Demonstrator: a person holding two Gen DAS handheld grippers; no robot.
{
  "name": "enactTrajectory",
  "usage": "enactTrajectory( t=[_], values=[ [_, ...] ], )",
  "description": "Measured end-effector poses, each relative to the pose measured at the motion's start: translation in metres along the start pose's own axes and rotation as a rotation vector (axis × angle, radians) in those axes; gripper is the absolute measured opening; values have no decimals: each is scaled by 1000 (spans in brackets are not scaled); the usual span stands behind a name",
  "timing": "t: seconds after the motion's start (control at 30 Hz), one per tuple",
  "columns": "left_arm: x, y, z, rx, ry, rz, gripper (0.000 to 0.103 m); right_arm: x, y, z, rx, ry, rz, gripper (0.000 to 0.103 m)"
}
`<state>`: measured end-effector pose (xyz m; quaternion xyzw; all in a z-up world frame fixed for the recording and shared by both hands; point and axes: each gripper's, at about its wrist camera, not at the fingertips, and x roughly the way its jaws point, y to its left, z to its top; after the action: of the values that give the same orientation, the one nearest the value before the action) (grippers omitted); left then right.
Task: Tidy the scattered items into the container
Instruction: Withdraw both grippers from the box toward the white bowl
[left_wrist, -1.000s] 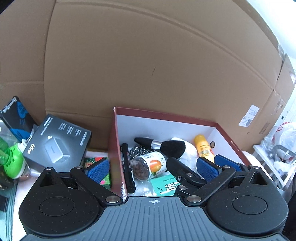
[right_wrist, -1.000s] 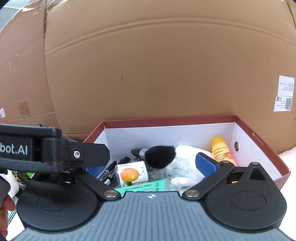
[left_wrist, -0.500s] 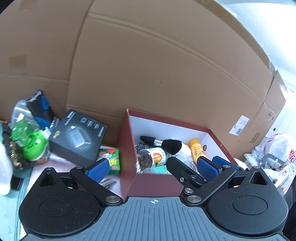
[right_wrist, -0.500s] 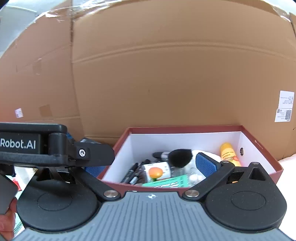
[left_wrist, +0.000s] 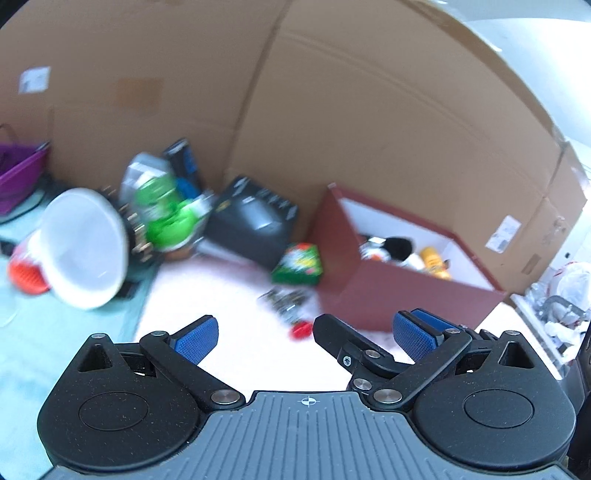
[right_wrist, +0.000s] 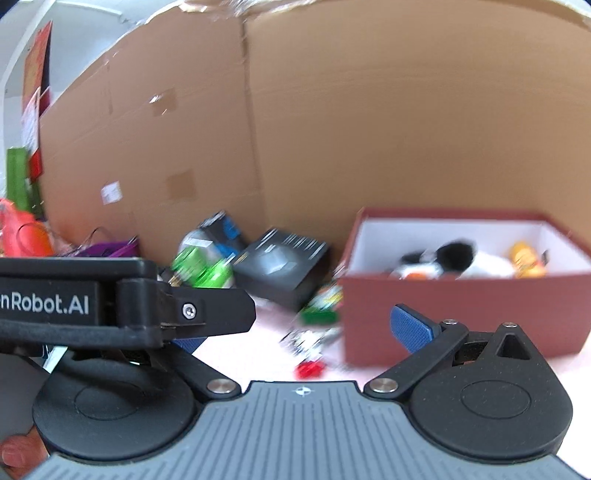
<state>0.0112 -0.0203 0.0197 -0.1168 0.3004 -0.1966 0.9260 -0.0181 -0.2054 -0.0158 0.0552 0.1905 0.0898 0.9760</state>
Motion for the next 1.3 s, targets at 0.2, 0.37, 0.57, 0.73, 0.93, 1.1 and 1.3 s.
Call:
enactTrajectory(
  t=[0.2,0.37,0.57,0.73,0.93,1.1,1.3],
  values=[
    [-17,45,-12,-65,5,53,103,12,38,-18,-32,75,66,102],
    [-31,86,-11,-89,-9,124,103,26,67,-24,-66,97,110,102],
    [-23,132,6,-151,-43,236,103,49,91,-27,-98,129,116,101],
    [0,161,18,-166,-27,279,99,75,106,-25,-125,158,116,91],
    [28,186,26,-180,17,304,85,111,118,-21,-135,203,138,77],
    [36,199,32,-190,-3,330,83,135,128,-19,-146,224,169,67],
    [41,217,38,-176,-5,286,79,157,137,-20,-148,254,194,53]
  ],
)
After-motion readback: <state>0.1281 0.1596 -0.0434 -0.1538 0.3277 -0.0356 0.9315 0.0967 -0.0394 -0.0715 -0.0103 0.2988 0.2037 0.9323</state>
